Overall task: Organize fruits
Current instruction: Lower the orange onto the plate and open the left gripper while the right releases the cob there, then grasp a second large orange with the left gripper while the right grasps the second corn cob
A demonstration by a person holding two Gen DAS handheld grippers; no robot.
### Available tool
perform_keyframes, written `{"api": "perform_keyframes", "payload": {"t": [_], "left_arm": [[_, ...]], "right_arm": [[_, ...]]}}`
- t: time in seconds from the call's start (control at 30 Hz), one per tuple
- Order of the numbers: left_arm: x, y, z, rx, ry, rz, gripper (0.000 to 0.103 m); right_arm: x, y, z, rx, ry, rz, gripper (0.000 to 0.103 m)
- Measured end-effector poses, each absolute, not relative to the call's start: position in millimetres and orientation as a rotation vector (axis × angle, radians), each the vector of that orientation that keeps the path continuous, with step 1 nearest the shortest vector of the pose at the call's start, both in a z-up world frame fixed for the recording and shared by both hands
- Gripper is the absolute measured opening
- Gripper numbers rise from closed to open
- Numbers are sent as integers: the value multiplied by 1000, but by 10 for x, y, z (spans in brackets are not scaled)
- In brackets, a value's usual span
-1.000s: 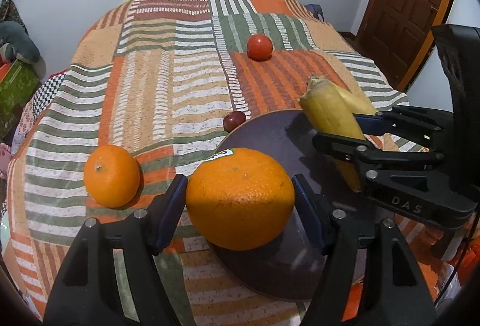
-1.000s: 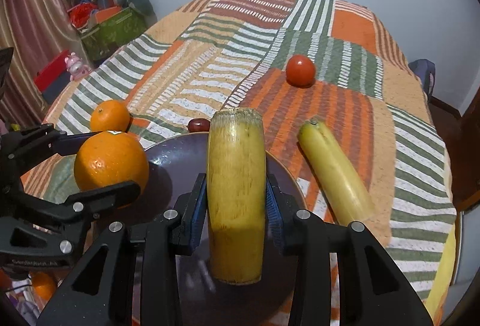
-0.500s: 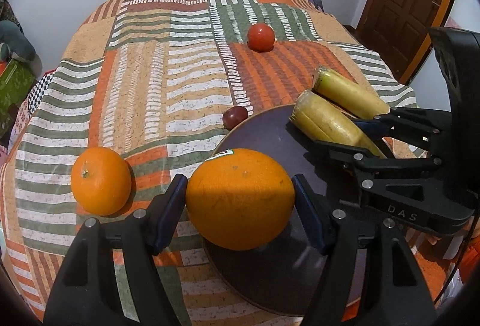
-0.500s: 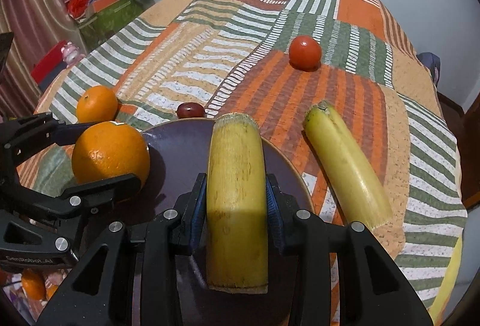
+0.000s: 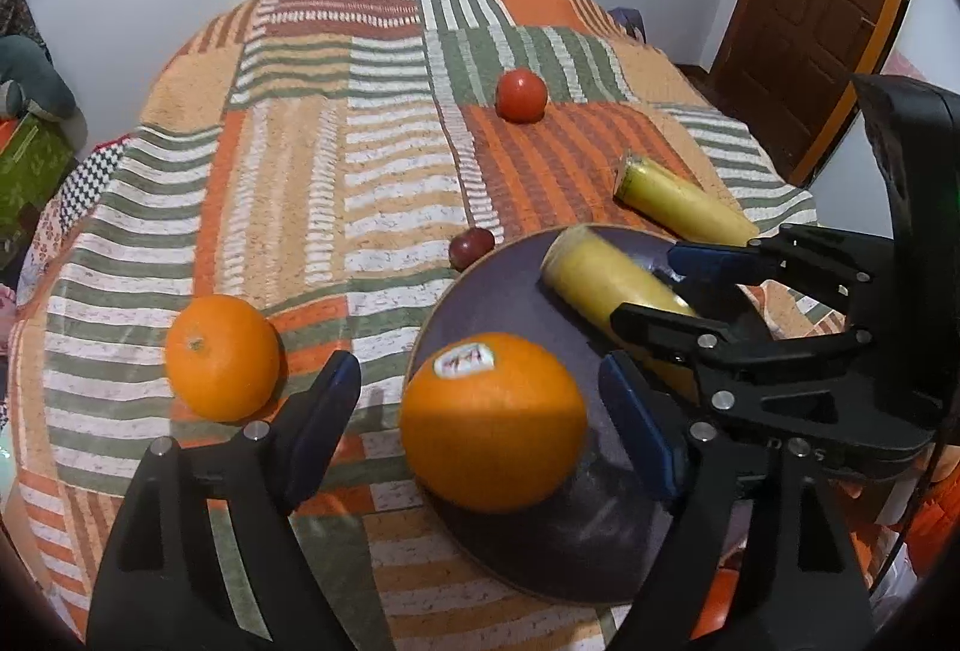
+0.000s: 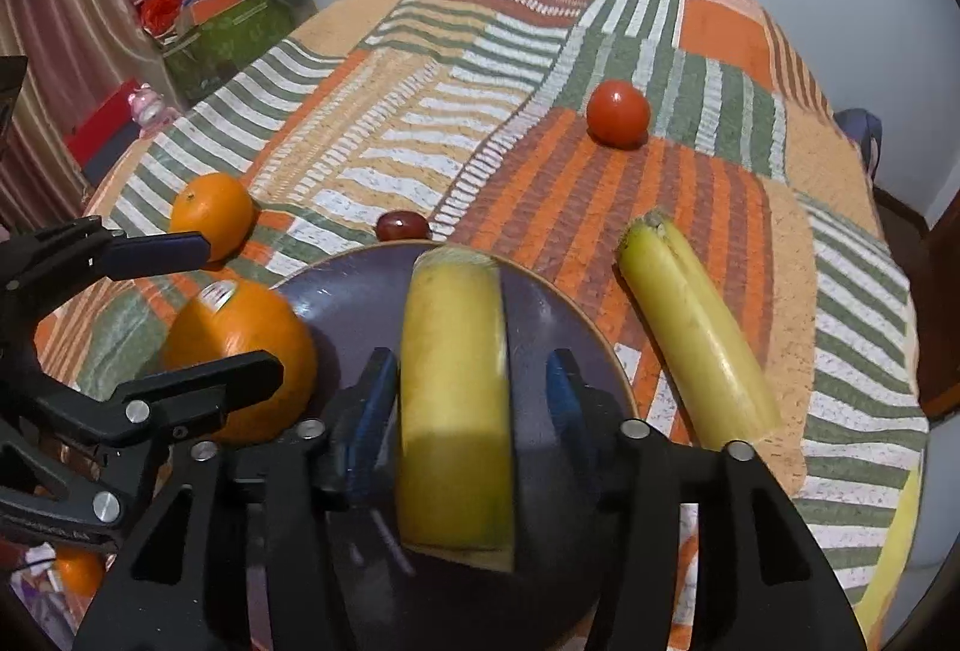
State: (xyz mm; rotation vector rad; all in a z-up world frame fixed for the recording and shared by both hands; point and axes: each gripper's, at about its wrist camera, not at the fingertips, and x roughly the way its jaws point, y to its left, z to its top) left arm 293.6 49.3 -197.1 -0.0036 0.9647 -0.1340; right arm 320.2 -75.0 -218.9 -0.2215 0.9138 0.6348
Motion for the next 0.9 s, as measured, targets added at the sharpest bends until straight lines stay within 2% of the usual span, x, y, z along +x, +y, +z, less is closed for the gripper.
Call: {"api": "perform_keyframes", "payload": {"t": [0.17,0.3,0.5,0.9], "left_arm": [[2806,619,-1785,-9,915,-98,82],[2713,804,-1673,-20,884,-48,82],[2663,1123,-1608,-48,868,28,82],[2891,1605,-1923,-78,934,136,82]], "right_arm": [[3139,-824,-2022,-199,879,629,50],[3082,-947,-1865,-190,832,603,56],[3117,-1145,-1778,-184,803,551,57],[3509,-1419,-2017,-160,861,454,57]]}}
